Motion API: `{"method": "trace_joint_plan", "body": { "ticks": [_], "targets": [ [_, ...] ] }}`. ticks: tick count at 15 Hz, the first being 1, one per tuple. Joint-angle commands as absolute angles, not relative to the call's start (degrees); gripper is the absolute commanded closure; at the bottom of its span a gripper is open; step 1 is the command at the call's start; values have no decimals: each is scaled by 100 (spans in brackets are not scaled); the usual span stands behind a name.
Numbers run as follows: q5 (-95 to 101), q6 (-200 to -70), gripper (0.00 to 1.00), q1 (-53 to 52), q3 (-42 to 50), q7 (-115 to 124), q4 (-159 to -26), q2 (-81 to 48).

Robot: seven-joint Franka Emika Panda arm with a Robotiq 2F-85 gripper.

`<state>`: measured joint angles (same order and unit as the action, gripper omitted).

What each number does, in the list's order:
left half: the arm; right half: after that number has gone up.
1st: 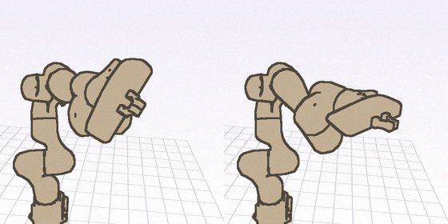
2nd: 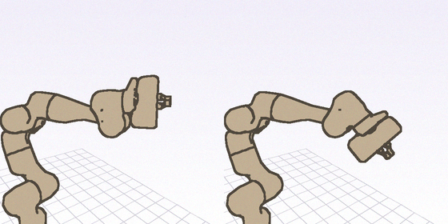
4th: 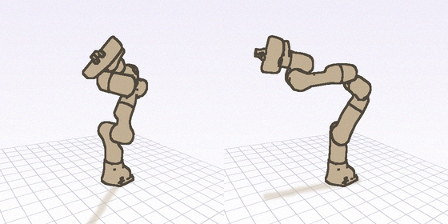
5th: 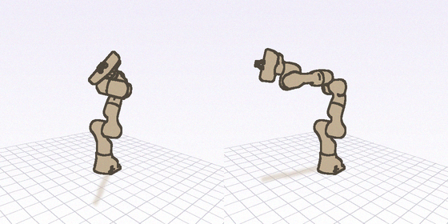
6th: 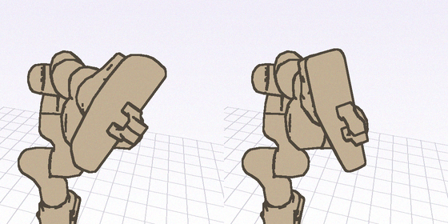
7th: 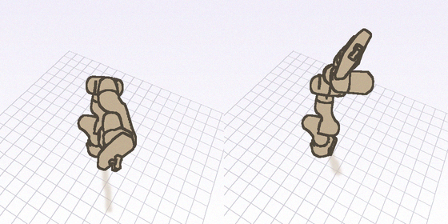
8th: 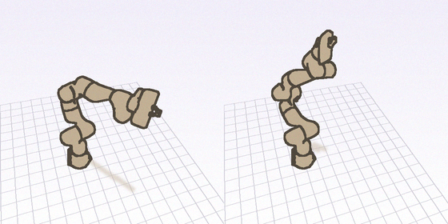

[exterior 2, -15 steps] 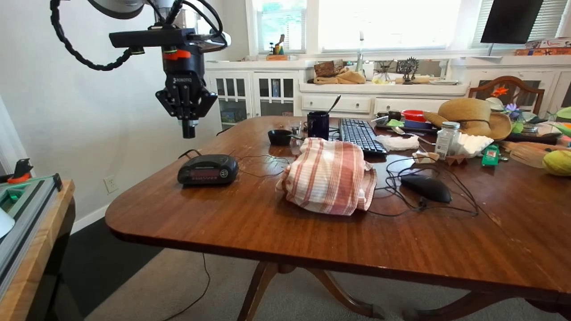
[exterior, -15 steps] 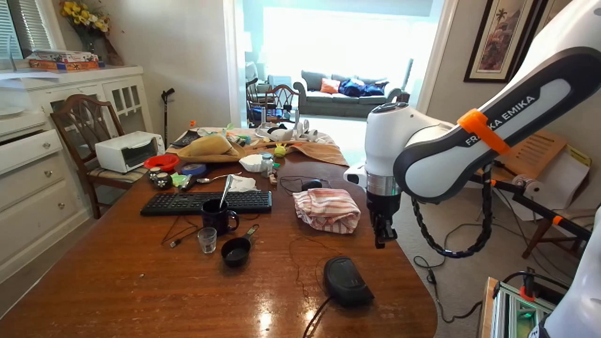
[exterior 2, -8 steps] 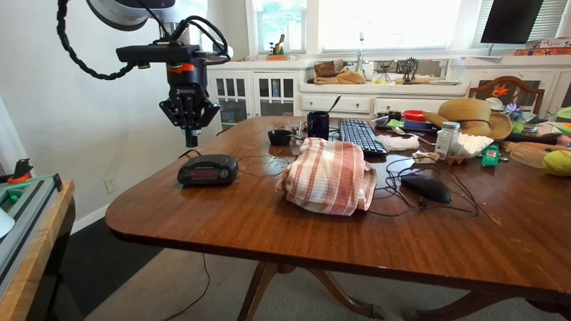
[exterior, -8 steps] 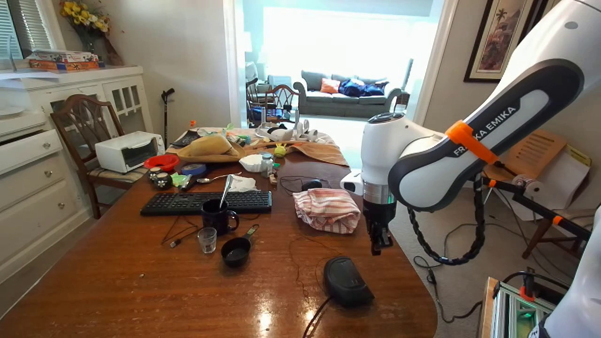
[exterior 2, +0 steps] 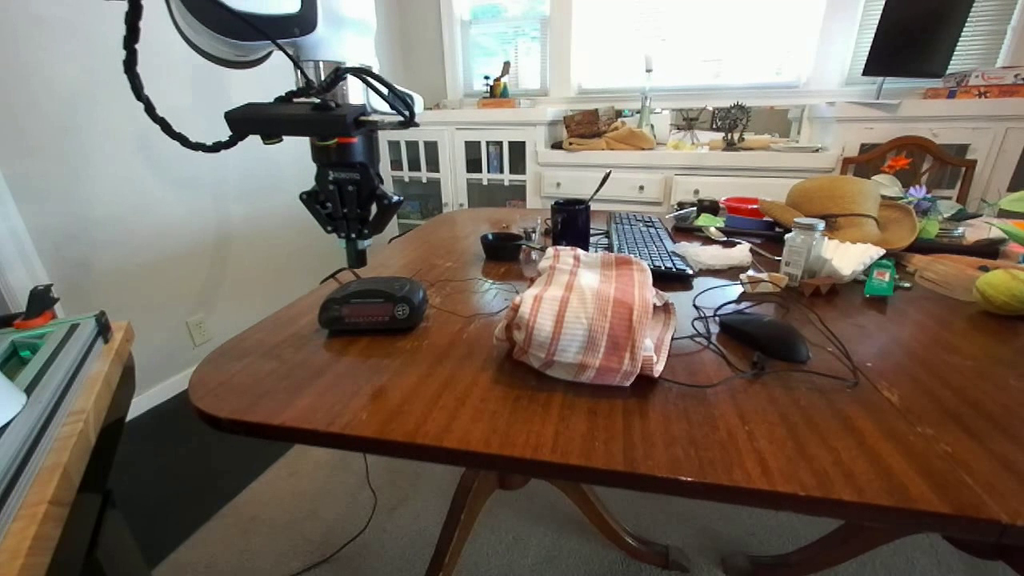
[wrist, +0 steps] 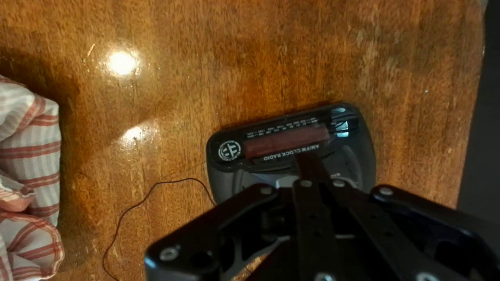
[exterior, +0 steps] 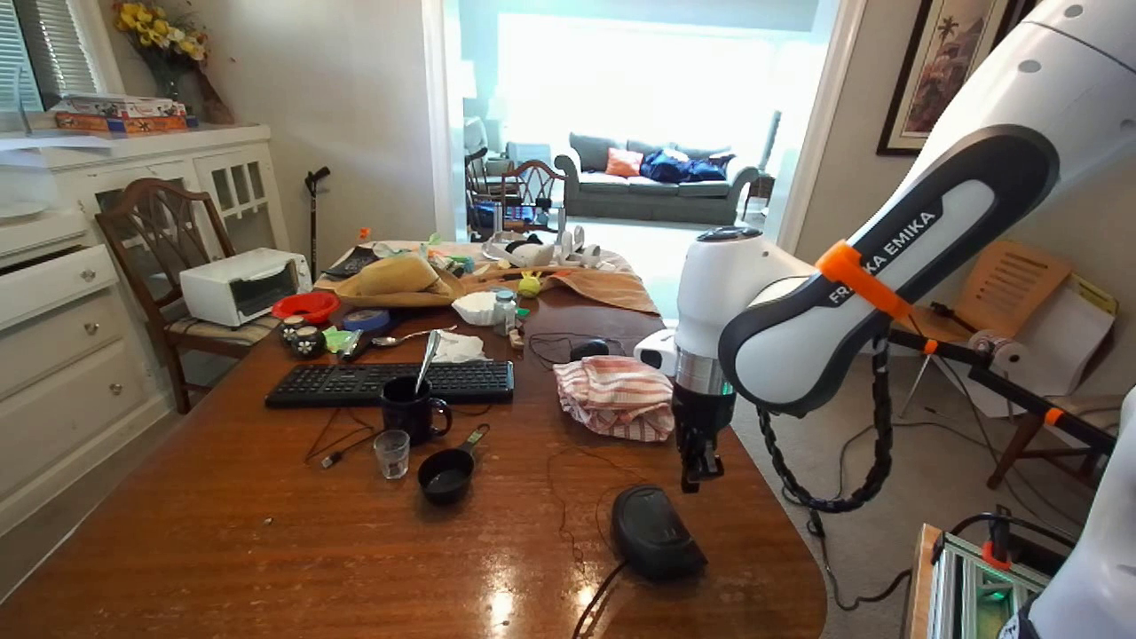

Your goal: Press a button on the black device

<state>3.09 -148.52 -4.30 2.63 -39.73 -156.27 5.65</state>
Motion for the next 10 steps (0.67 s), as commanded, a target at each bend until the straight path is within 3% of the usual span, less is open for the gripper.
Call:
{"method": "trace_joint_plan", "body": {
  "ticks": [1, 10],
  "targets": [
    [150, -15196, 100, -417, 202, -4131, -15620, 296],
    [-244, -15808, 100, -381, 24, -4510, -15650, -85]
  ]
}}
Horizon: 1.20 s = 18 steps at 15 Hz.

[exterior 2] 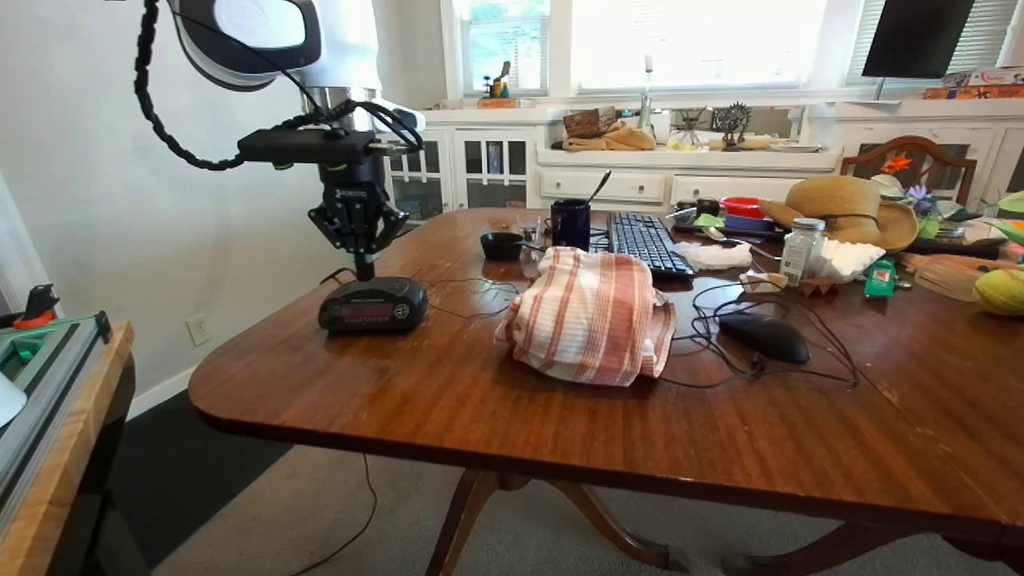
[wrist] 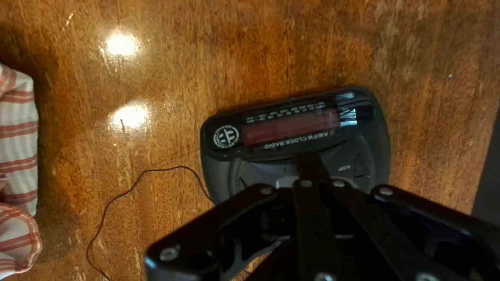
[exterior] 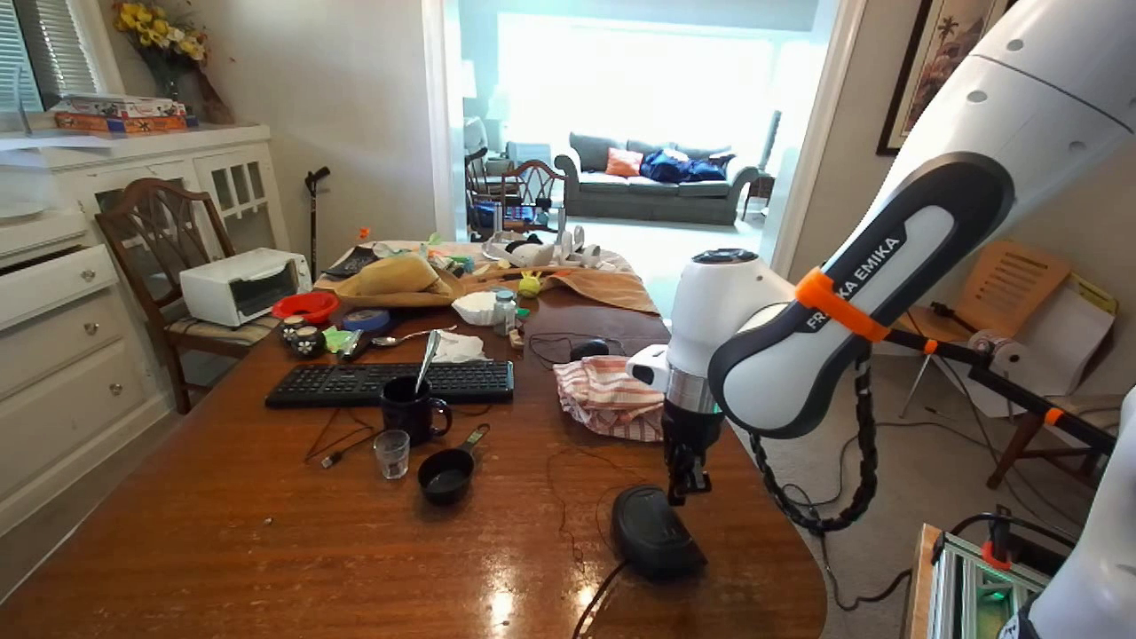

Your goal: Press a button on the black device

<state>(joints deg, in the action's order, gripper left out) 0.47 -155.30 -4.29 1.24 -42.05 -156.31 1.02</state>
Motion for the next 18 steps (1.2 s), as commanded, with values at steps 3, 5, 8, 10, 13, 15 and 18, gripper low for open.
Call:
{"method": "trace_joint_plan", "body": {
  "ticks": [3, 5, 8, 10, 13, 15, 18],
  "targets": [
    [-207, -15890, 100, -339, -25, -4535, -15658, -160],
    [-155, -15921, 100, -305, -35, -4523, -15670, -184],
    [-251, -15963, 100, -248, -63, -4639, -15695, -228],
    [-309, -16015, 100, -214, -72, -4705, -15727, -251],
    [-559, -16078, 100, -198, -111, -4912, -15772, -257],
    [-672, -16101, 100, -194, -114, -5017, -15788, -268],
    [-717, -16077, 100, -170, -100, -5138, -15843, -308]
  ]
}}
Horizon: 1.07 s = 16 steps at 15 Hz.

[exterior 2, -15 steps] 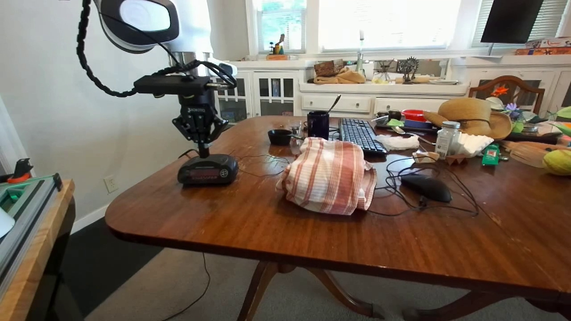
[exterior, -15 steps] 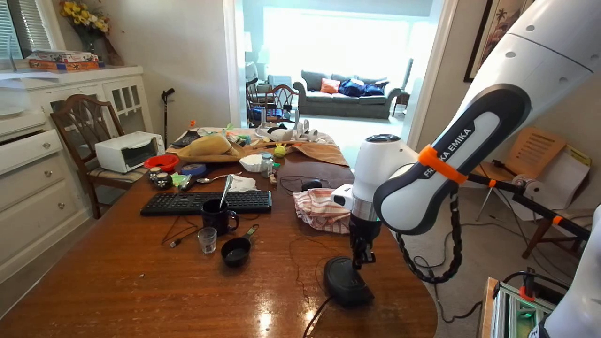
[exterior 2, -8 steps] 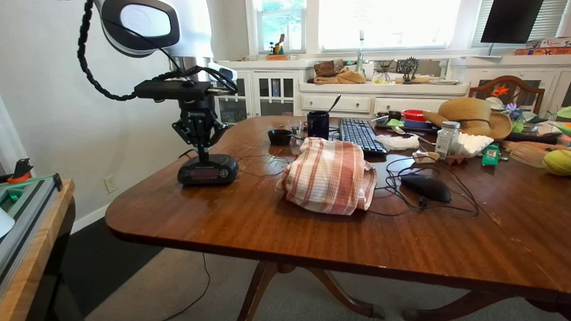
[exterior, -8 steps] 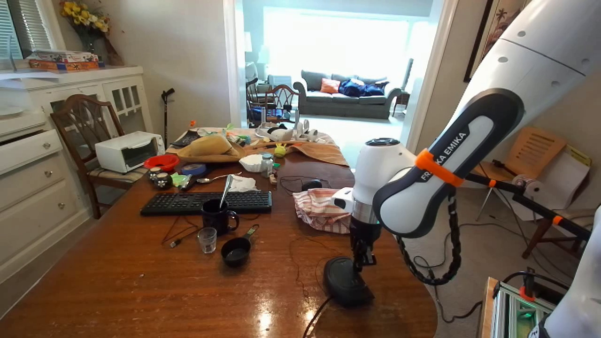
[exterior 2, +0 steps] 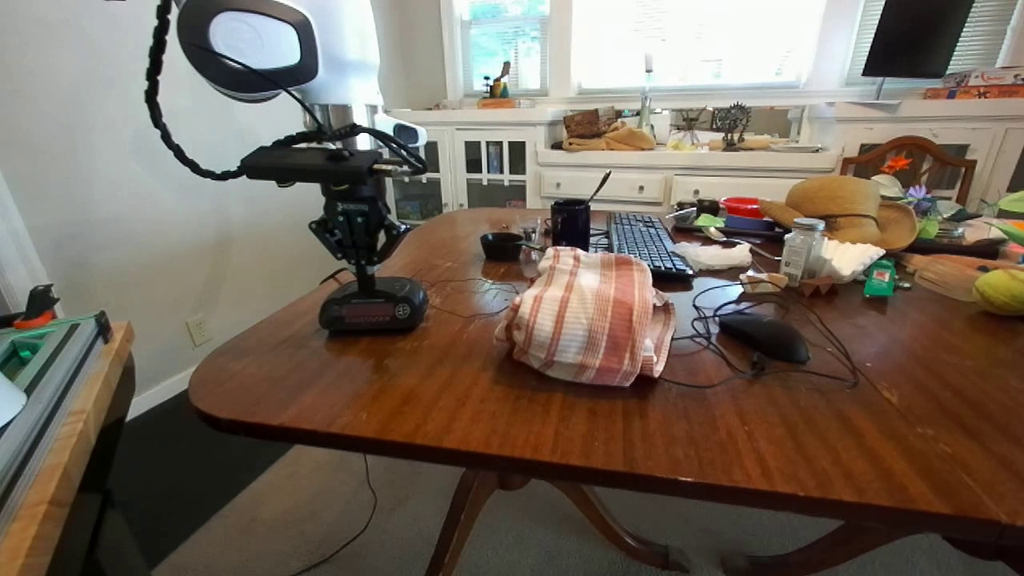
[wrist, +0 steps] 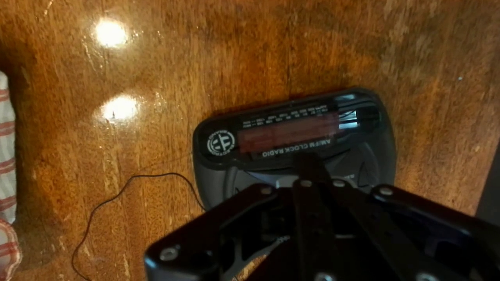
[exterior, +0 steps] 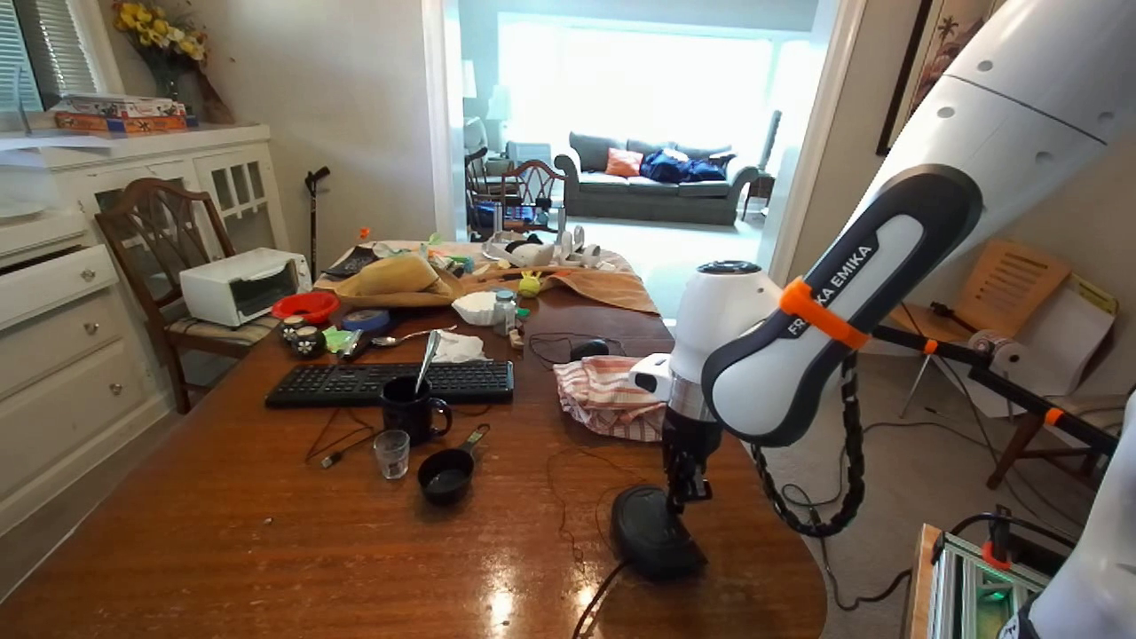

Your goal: Press a button on the black device

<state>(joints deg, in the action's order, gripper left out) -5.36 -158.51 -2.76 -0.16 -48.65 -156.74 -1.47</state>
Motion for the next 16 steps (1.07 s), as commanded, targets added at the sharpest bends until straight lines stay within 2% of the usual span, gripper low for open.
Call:
{"method": "trace_joint_plan", "body": {
  "ticks": [1, 4, 11, 14, 15, 16],
  "targets": [
    [-507, -16111, 100, -143, -58, -5096, -15891, -369],
    [-62, -16034, 100, -85, 2, -4987, -15769, -550],
    [-919, -15766, 100, -252, -269, -5039, -15804, 233],
    [-14, -15899, 100, -201, -206, -4183, -15834, 442],
    [364, -15887, 74, -162, -202, -3849, -15836, 567],
    [688, -15860, 73, -132, -212, -3502, -15850, 694]
  ]
}}
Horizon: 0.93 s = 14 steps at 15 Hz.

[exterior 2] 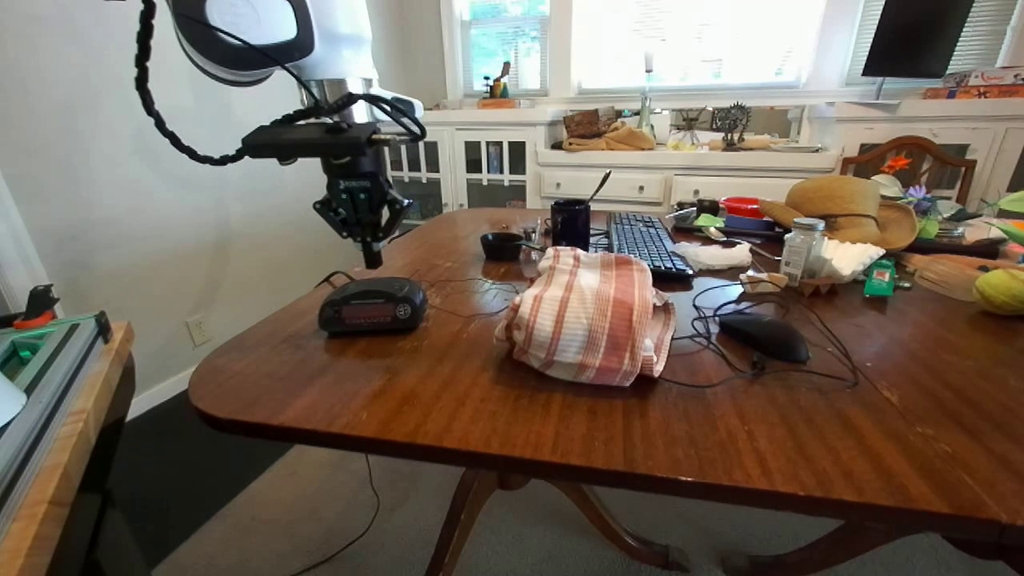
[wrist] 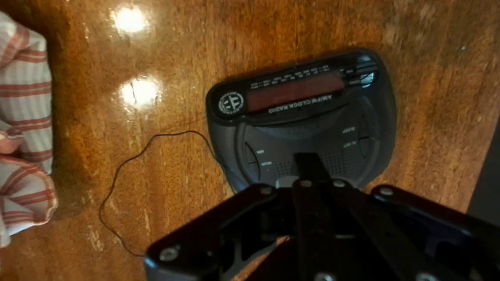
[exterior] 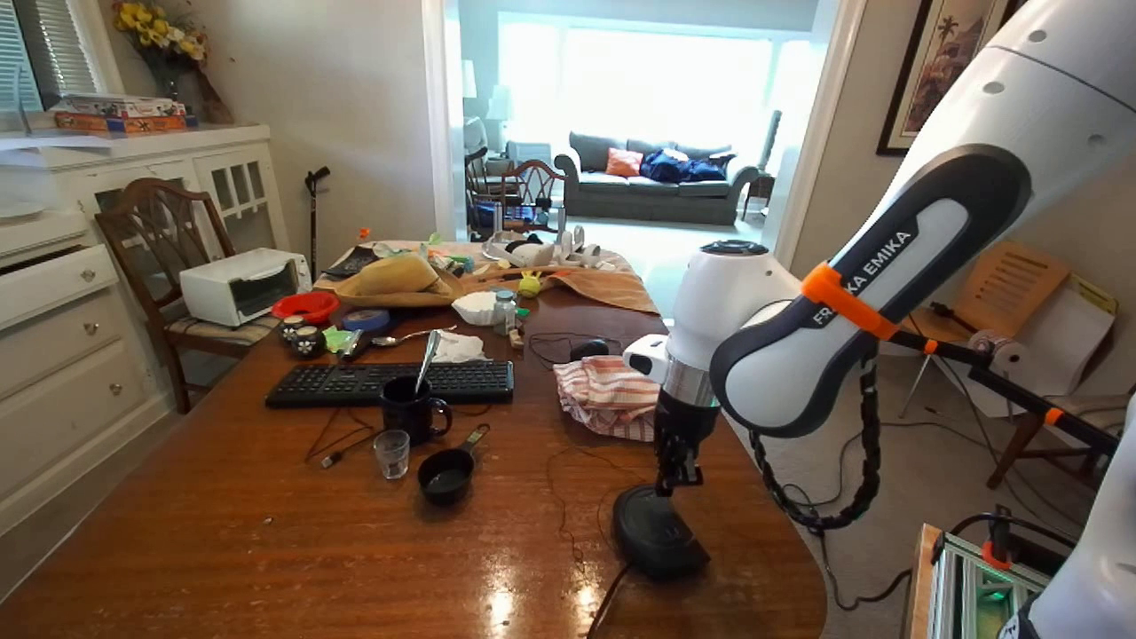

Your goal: Press a button on the black device

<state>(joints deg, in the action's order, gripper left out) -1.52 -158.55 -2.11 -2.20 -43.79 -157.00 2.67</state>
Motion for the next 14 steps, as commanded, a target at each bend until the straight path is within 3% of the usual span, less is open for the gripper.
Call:
{"method": "trace_joint_plan", "body": {
  "ticks": [1, 10, 14],
  "targets": [
    [979, -15764, 67, -102, -229, -3184, -15853, 840],
    [1107, -14153, 0, -316, -613, -703, -15793, 2199],
    [822, -13603, 0, -328, -788, 431, -15704, 2553]
  ]
}}
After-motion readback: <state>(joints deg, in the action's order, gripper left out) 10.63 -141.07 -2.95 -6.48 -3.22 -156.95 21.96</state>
